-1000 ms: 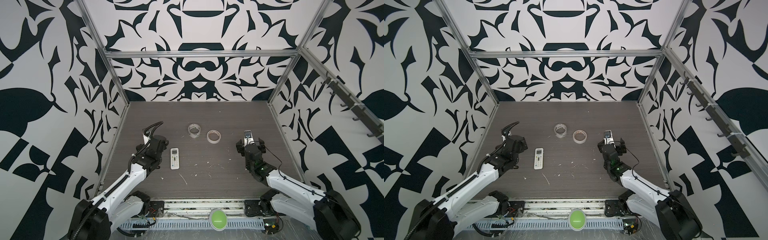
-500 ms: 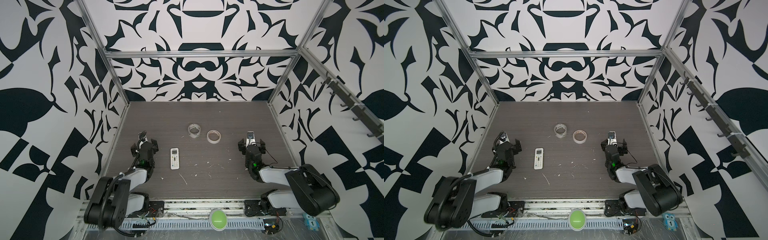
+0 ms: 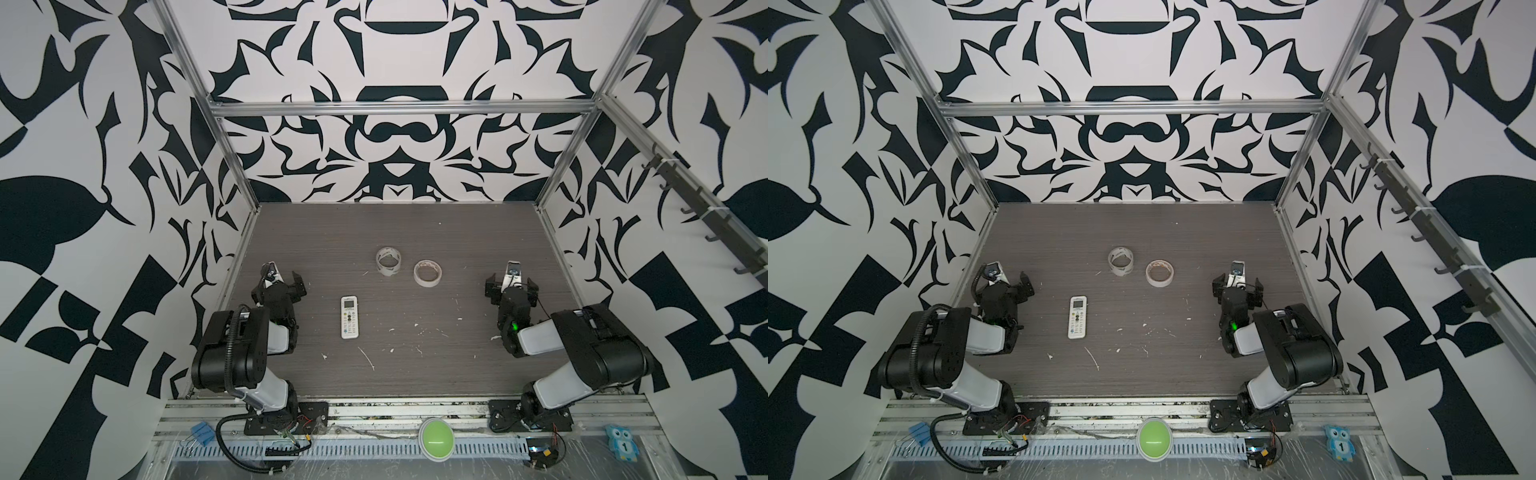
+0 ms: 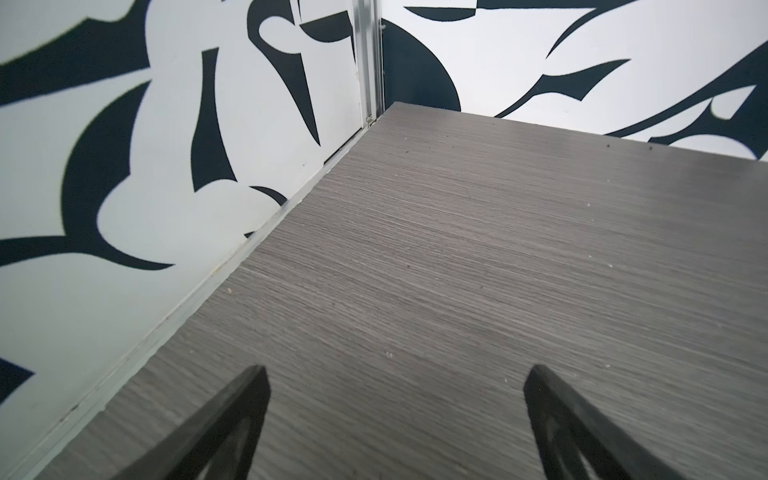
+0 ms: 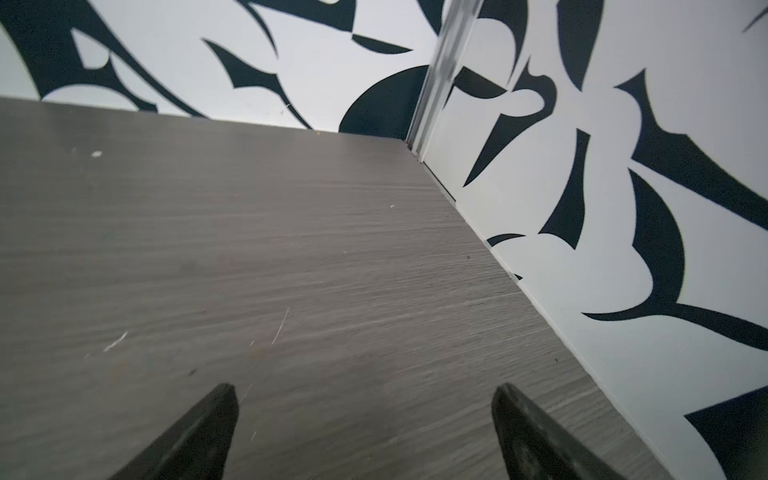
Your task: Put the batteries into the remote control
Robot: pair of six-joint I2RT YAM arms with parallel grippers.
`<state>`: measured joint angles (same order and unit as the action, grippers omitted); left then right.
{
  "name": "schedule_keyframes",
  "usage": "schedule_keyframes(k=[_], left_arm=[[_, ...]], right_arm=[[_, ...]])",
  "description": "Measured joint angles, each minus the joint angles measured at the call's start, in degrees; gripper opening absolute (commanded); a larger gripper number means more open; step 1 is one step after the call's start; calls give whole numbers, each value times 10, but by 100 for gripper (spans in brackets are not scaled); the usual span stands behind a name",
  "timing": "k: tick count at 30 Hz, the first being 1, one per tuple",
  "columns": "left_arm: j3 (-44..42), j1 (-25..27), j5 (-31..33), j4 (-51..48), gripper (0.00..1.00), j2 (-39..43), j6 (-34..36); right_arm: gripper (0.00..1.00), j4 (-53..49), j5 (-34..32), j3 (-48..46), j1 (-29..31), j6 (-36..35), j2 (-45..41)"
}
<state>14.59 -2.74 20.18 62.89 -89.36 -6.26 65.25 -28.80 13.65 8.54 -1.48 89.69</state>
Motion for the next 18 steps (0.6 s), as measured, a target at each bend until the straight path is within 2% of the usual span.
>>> schedule_keyframes(k=[6,18], left_arm=[[45,0,-16,-50,99,-2,-16],[47,0,-37,-65,99,-2,-16]], right_arm=[[99,-62,38,31,-21,31,0],[99,-106,49,40,-21,45,0]])
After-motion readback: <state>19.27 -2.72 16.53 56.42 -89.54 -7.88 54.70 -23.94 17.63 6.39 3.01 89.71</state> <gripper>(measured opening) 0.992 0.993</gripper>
